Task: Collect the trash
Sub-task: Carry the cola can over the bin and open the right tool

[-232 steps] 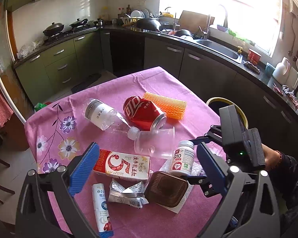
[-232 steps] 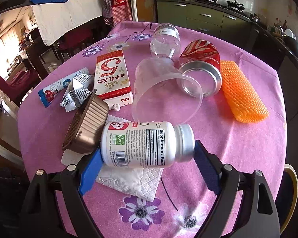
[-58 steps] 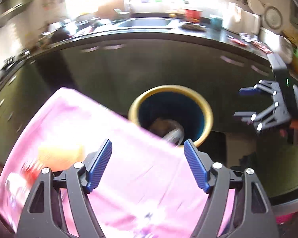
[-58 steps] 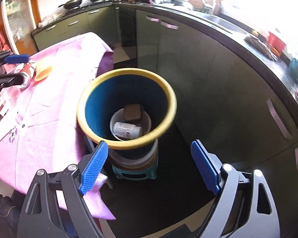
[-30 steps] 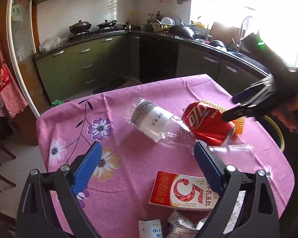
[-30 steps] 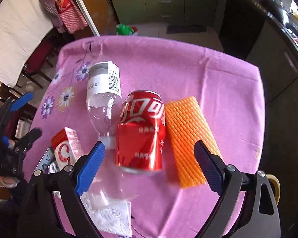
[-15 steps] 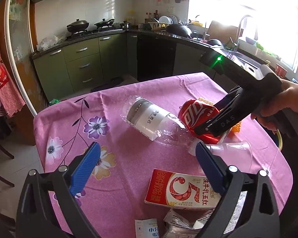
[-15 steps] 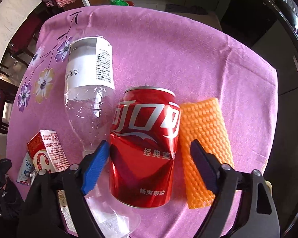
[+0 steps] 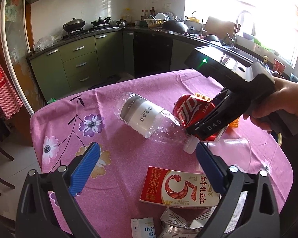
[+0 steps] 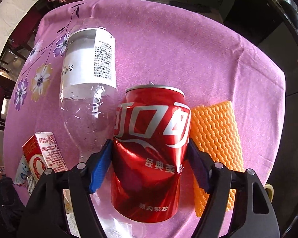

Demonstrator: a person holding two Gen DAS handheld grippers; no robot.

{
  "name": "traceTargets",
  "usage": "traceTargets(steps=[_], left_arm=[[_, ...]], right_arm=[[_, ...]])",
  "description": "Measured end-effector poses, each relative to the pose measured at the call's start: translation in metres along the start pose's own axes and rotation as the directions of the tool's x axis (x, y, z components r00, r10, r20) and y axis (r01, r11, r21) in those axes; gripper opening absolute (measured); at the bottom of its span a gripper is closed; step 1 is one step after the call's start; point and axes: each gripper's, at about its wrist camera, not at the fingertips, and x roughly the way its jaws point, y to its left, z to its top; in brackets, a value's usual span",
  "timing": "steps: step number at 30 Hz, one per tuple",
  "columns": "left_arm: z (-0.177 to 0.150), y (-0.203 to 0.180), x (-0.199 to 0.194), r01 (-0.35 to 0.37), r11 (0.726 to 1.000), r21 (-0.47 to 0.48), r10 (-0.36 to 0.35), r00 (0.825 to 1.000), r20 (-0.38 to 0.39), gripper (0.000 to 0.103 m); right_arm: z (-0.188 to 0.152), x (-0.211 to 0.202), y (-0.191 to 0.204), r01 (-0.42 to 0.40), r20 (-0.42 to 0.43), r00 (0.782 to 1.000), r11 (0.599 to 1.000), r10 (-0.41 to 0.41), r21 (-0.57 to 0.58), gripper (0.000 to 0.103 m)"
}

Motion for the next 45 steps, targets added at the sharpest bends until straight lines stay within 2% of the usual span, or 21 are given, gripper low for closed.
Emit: traceTargets(steps=[13,18,25,29,34,37,41,42,45], left_arm=[[-0.003,-0.001,0.005,-0.003,1.000,0.007,0.003,1.000,-0.014,0.093],[-0.003,-0.003,0.006,0.002,1.000,0.011,-0.002,1.000,-0.017,0.093],[-0.003,-0.004,0.010,0.012,1.000,0.008,-0.012,1.000,-0.028,0.093],[-0.004,-0.008,0.011,0.015,1.000,0.020,-0.014,0.999,-0.031,0.093],[-0.004,-0.010,0.015,0.016,1.000,0.024,-0.015,0.999,-0.038,0.093],[-0.004,-0.010,0.017,0.012,1.000,0.024,-0.011,0.999,-0.042,0.093],[-0.005,-0.011,0.020,0.008,1.000,0.024,-0.007,0.999,-0.051,0.093],[-0.005,-0.011,0.021,0.006,1.000,0.027,-0.005,0.999,-0.054,0.093],[-0.006,-0.013,0.022,0.005,0.999,0.033,-0.003,0.998,-0.058,0.093]], right_arm=[[-0.022,-0.060,-0.020,-0.068,0.117,0.991,0.996,0.062,0.053,0.073],[-0.051,-0.083,-0.040,-0.094,0.165,0.983,0.992,0.079,0.089,0.073],[-0.110,-0.106,-0.106,-0.077,0.211,0.977,0.972,0.029,0.224,0.073],[-0.166,-0.098,-0.176,-0.019,0.176,0.983,0.921,-0.054,0.389,0.073],[-0.226,-0.059,-0.248,0.086,0.070,0.987,0.836,-0.147,0.542,0.073],[-0.244,-0.035,-0.273,0.125,0.027,0.984,0.801,-0.173,0.585,0.073],[-0.252,-0.008,-0.290,0.163,-0.031,0.983,0.784,-0.180,0.599,0.073],[-0.252,-0.003,-0.292,0.178,-0.045,0.981,0.781,-0.190,0.598,0.076],[-0.254,-0.002,-0.296,0.187,-0.036,0.978,0.777,-0.207,0.601,0.079]])
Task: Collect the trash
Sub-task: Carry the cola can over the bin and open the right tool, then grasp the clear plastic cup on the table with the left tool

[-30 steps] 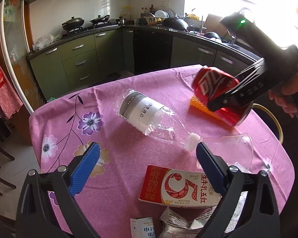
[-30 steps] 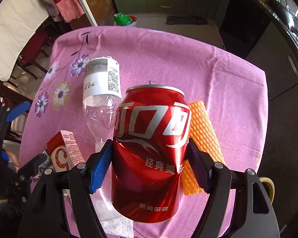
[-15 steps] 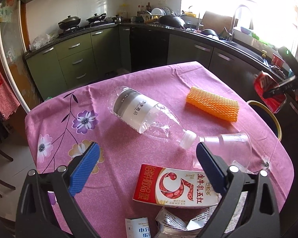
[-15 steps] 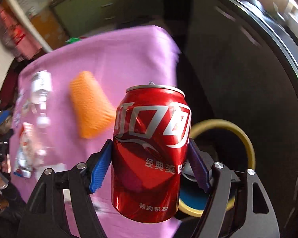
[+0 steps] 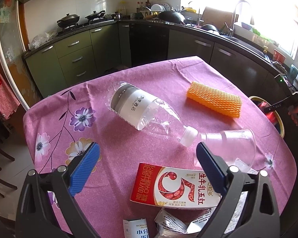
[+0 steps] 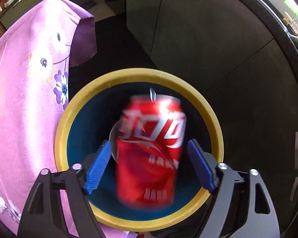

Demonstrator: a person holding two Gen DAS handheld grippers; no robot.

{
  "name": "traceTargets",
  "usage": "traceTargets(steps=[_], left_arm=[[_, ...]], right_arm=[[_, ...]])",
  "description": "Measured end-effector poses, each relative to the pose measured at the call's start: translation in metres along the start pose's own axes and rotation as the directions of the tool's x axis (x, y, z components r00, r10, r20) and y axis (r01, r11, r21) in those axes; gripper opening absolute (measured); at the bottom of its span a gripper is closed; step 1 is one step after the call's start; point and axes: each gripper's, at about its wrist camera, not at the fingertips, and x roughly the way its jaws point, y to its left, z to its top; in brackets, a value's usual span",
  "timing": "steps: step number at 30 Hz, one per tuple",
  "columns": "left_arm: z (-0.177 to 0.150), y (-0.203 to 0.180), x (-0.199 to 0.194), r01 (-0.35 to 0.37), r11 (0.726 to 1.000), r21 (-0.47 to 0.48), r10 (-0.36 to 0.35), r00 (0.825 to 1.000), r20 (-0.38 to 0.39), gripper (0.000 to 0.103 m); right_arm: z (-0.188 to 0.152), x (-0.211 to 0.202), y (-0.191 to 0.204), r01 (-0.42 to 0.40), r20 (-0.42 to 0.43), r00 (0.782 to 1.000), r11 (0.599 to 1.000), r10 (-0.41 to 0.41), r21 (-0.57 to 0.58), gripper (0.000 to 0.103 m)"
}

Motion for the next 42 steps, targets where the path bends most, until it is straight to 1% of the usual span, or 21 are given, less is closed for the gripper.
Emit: traceTargets(steps=[2,6,9,13,15,17,19,20,21,23,24,26,28,31,33,38,40,42], left_arm=[[0.000,-0.002,0.000,-0.002,1.000,0.005,0.002,1.000,-0.002,0.093],[0.000,-0.005,-0.002,0.000,1.000,0.011,0.000,1.000,0.004,0.093],[0.001,-0.009,-0.004,0.028,0.999,0.019,-0.028,1.000,0.013,0.093],[0.001,-0.024,-0.006,0.113,0.992,0.048,-0.112,0.994,-0.015,0.096],[0.001,-0.038,-0.009,0.173,0.981,0.088,-0.172,0.985,-0.019,0.096],[0.001,-0.056,-0.011,0.254,0.957,0.142,-0.251,0.967,-0.038,0.097],[0.002,-0.071,-0.009,0.310,0.933,0.183,-0.303,0.951,-0.066,0.097],[0.004,-0.077,-0.007,0.321,0.926,0.198,-0.311,0.947,-0.081,0.097],[0.005,-0.081,-0.004,0.318,0.924,0.212,-0.306,0.948,-0.090,0.097],[0.008,-0.087,0.002,0.289,0.927,0.240,-0.273,0.957,-0.097,0.097],[0.009,-0.088,0.005,0.289,0.925,0.245,-0.271,0.957,-0.102,0.097],[0.012,-0.088,0.015,0.325,0.917,0.233,-0.300,0.944,-0.137,0.097],[0.012,-0.087,0.024,0.341,0.916,0.211,-0.309,0.936,-0.171,0.097],[0.012,-0.087,0.034,0.338,0.920,0.200,-0.301,0.933,-0.195,0.097],[0.010,-0.088,0.036,0.357,0.914,0.192,-0.319,0.926,-0.205,0.096],[0.007,-0.090,0.042,0.359,0.918,0.171,-0.316,0.919,-0.234,0.096],[0.005,-0.090,0.044,0.356,0.919,0.167,-0.312,0.919,-0.243,0.093],[0.005,-0.090,0.045,0.354,0.921,0.159,-0.309,0.918,-0.250,0.080]], right_arm=[[-0.001,-0.003,-0.001,-0.016,0.013,1.000,1.000,0.016,0.003,0.079],[-0.007,-0.015,0.001,-0.021,0.044,0.999,1.000,0.021,-0.006,0.079],[-0.017,-0.031,0.011,-0.046,0.068,0.997,0.999,0.046,-0.013,0.079],[-0.035,-0.043,0.019,-0.086,0.093,0.992,0.996,0.089,-0.036,0.079],[-0.045,-0.051,0.022,-0.111,0.112,0.987,0.993,0.116,-0.046,0.079],[-0.054,-0.053,0.026,-0.126,0.127,0.983,0.990,0.132,-0.057,0.079],[-0.066,-0.059,0.028,-0.140,0.140,0.979,0.988,0.148,-0.066,0.079],[-0.073,-0.062,0.029,-0.146,0.145,0.977,0.987,0.155,-0.072,0.079],[-0.077,-0.063,0.031,-0.153,0.151,0.975,0.985,0.163,-0.077,0.079],[-0.087,-0.068,0.032,-0.169,0.161,0.970,0.982,0.181,-0.084,0.079],[-0.088,-0.067,0.033,-0.176,0.164,0.968,0.981,0.188,-0.087,0.079],[-0.092,-0.068,0.035,-0.189,0.168,0.965,0.978,0.202,-0.091,0.079],[-0.095,-0.067,0.037,-0.200,0.167,0.963,0.975,0.213,-0.093,0.079],[-0.097,-0.066,0.037,-0.210,0.160,0.961,0.973,0.224,-0.100,0.079],[-0.095,-0.062,0.040,-0.214,0.156,0.961,0.971,0.228,-0.103,0.079],[-0.091,-0.055,0.046,-0.224,0.148,0.960,0.968,0.239,-0.115,0.079],[-0.090,-0.052,0.047,-0.229,0.146,0.958,0.966,0.245,-0.120,0.079],[-0.090,-0.052,0.049,-0.228,0.145,0.958,0.966,0.245,-0.124,0.079]])
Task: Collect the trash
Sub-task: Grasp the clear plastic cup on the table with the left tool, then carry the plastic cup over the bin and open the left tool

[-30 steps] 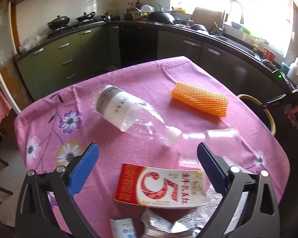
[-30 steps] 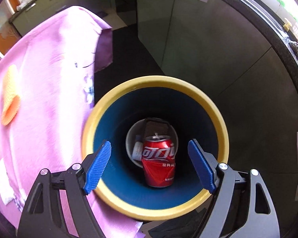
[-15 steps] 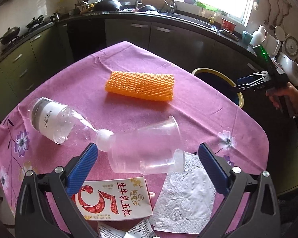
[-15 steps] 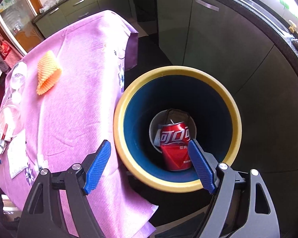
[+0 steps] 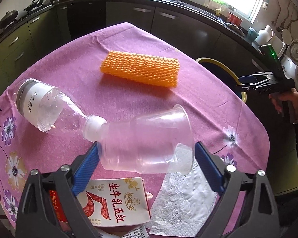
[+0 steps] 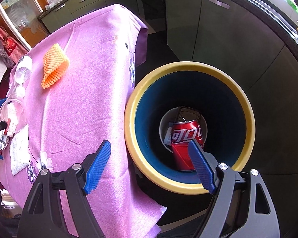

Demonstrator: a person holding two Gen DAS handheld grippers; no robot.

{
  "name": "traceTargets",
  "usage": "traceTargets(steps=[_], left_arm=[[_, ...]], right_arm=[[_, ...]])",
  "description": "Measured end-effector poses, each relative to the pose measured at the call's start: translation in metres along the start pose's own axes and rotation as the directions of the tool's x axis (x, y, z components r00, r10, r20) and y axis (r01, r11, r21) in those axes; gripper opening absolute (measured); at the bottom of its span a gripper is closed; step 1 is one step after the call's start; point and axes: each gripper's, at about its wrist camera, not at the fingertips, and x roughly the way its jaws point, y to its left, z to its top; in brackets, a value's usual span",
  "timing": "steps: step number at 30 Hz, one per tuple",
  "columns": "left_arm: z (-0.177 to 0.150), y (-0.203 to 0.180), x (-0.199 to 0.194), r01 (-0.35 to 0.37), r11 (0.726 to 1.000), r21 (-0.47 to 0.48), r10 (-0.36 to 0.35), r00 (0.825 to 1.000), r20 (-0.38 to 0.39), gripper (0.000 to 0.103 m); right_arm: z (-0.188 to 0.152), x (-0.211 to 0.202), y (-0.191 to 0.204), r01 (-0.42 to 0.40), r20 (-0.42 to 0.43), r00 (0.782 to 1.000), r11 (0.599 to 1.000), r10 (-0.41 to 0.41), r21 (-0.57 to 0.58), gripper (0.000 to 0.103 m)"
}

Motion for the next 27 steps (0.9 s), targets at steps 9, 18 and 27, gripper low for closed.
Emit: traceTargets(steps=[9,18,27], left_arm=[[0.002,-0.002,0.007,-0.003,1.000,-0.013,0.003,1.000,-0.017,0.080],[0.008,-0.014,-0.011,-0.004,1.000,0.014,0.004,1.000,0.026,0.080],[0.032,-0.060,-0.025,0.025,0.994,0.106,-0.030,0.998,0.046,0.080]], right_arm=[[-0.005,0.000,-0.002,-0.002,-0.002,1.000,1.000,0.002,0.005,0.079],[-0.008,-0.002,-0.003,-0.010,0.002,1.000,1.000,0.010,0.006,0.079],[-0.016,-0.026,-0.013,-0.011,0.050,0.999,1.000,0.010,0.021,0.079]])
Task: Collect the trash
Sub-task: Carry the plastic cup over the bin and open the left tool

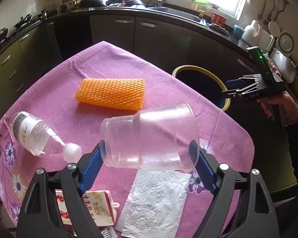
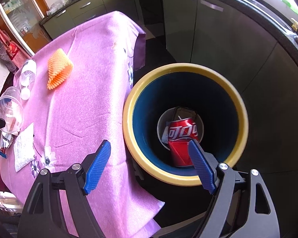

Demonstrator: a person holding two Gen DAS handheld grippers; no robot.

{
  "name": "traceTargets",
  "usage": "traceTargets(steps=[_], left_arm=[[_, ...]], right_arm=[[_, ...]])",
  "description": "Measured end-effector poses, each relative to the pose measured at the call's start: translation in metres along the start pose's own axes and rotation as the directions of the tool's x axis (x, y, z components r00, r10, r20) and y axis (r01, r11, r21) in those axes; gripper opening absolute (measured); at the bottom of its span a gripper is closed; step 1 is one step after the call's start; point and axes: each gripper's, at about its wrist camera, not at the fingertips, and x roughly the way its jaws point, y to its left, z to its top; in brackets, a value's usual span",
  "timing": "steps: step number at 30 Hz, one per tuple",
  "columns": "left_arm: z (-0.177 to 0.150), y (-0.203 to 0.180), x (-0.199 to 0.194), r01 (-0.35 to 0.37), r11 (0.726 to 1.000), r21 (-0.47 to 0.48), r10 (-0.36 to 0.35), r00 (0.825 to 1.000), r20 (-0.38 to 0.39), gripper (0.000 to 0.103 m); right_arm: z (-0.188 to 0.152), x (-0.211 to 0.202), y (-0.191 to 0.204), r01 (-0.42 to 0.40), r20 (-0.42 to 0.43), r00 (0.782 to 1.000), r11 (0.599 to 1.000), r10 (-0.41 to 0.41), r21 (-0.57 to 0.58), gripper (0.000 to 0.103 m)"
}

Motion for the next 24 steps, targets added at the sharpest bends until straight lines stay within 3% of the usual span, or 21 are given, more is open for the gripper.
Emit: traceTargets(steps=[6,12,18,24], left_arm=[[0.044,-0.049,0.016,0.064,0.995,0.070,-0.064,0.998,0.000,0.080],[0.098,-0.105,0.071,0.135,0.981,0.136,-0.126,0.989,-0.071,0.080],[0.139,-0.153,0.148,0.139,0.966,0.217,-0.111,0.984,-0.140,0.080],[0.154,-0.165,0.216,0.084,0.971,0.222,-0.035,0.975,-0.218,0.080]], right_arm=[[-0.011,-0.025,-0.022,0.034,0.041,0.999,0.999,-0.035,0.026,0.079],[-0.034,-0.054,-0.055,0.050,0.092,0.994,0.996,-0.057,0.074,0.080],[-0.062,-0.073,-0.086,0.055,0.111,0.991,0.991,-0.069,0.123,0.080],[-0.082,-0.083,-0.106,0.066,0.110,0.990,0.985,-0.084,0.157,0.080]])
